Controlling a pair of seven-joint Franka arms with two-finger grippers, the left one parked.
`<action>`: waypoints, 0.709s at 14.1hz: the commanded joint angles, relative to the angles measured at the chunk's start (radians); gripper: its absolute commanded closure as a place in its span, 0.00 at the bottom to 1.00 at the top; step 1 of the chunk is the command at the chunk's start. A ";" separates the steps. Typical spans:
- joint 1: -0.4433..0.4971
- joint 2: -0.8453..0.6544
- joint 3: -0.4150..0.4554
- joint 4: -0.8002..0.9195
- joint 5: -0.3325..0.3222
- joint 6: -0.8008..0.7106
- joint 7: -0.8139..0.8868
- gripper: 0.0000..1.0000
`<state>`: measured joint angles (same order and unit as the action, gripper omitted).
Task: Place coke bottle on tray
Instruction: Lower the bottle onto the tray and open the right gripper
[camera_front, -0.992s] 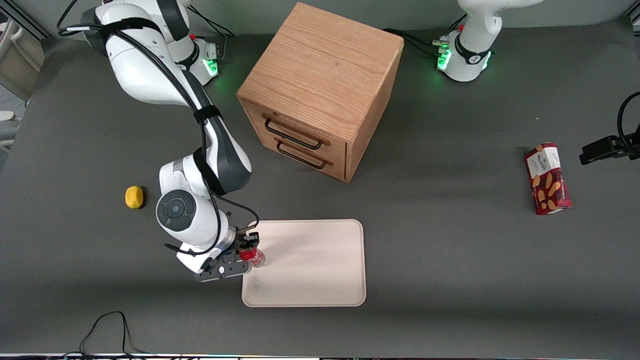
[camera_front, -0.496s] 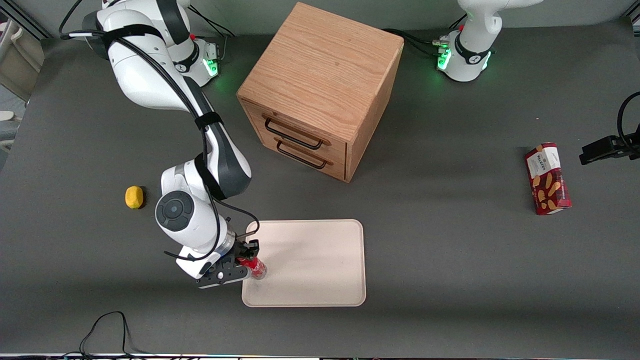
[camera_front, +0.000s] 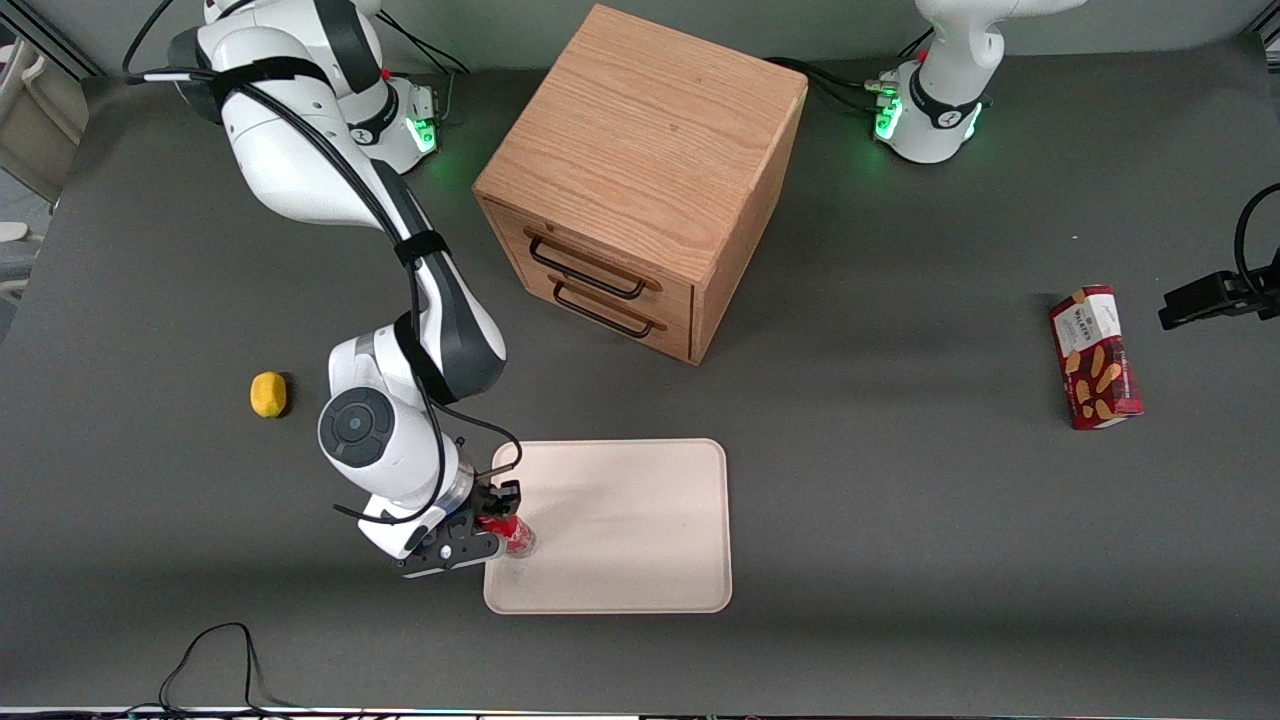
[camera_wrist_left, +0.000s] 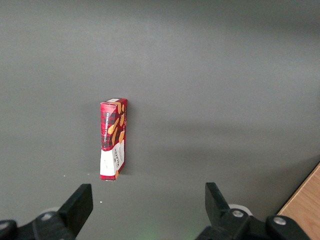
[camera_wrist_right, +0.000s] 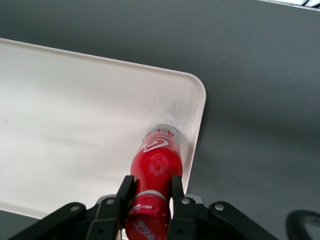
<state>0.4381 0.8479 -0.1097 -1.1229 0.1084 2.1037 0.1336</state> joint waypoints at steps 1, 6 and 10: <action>-0.004 0.002 -0.002 0.008 0.033 0.007 -0.039 1.00; -0.006 -0.012 -0.004 -0.011 0.063 0.007 -0.025 0.00; -0.004 -0.039 -0.004 -0.017 0.063 -0.008 -0.013 0.00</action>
<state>0.4336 0.8437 -0.1101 -1.1227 0.1401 2.1036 0.1315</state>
